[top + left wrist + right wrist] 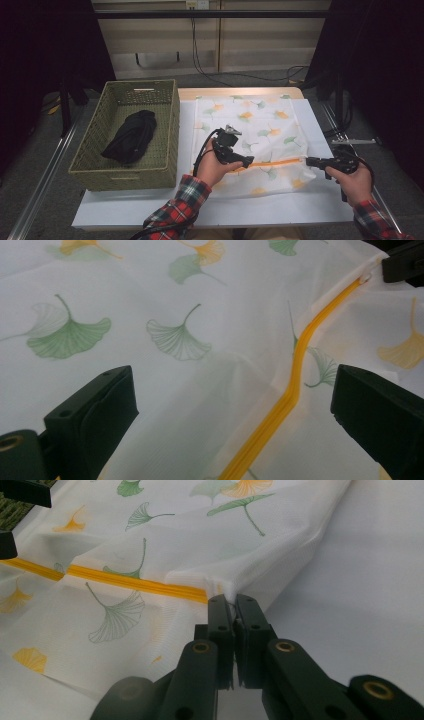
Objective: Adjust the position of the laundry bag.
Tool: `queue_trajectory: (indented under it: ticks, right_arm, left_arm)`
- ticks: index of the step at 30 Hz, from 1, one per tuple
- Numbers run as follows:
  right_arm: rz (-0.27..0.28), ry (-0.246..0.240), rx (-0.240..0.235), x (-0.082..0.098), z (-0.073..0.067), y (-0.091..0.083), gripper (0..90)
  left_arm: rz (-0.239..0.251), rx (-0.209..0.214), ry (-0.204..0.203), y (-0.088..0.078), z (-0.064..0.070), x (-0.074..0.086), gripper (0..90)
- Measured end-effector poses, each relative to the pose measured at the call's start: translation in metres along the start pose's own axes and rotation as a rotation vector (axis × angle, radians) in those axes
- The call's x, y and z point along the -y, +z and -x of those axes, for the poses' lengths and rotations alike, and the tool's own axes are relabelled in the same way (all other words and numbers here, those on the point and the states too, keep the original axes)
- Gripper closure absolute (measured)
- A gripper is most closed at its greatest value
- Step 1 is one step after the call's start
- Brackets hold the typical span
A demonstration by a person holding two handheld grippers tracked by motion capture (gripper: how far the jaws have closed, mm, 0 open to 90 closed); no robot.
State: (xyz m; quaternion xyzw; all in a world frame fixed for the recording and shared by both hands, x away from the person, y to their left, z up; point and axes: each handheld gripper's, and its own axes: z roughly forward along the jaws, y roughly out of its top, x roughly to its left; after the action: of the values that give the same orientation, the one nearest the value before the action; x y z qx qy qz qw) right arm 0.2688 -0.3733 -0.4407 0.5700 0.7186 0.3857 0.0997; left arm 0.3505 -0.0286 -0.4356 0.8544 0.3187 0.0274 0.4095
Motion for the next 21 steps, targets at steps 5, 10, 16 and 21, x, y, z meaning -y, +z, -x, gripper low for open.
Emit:
queue_trajectory:
  ticks: [5, 10, 16, 21]
  right_arm:
    - [0.001, 0.001, -0.008, -0.002, -0.001, 0.001, 86.7]
    - [-0.002, -0.005, -0.011, -0.004, -0.002, 0.003, 86.6]
    - [-0.003, -0.012, -0.019, -0.007, -0.004, 0.007, 86.6]
    - [0.007, -0.011, -0.031, -0.008, -0.005, 0.007, 86.7]
  left_arm:
    - [-0.01, 0.029, 0.012, 0.008, 0.009, -0.007, 4.2]
    - [-0.016, 0.045, 0.012, 0.014, 0.012, -0.011, 4.3]
    - [-0.019, 0.057, 0.021, 0.016, 0.015, -0.017, 4.5]
    - [-0.022, 0.064, 0.015, 0.02, 0.021, -0.023, 5.7]
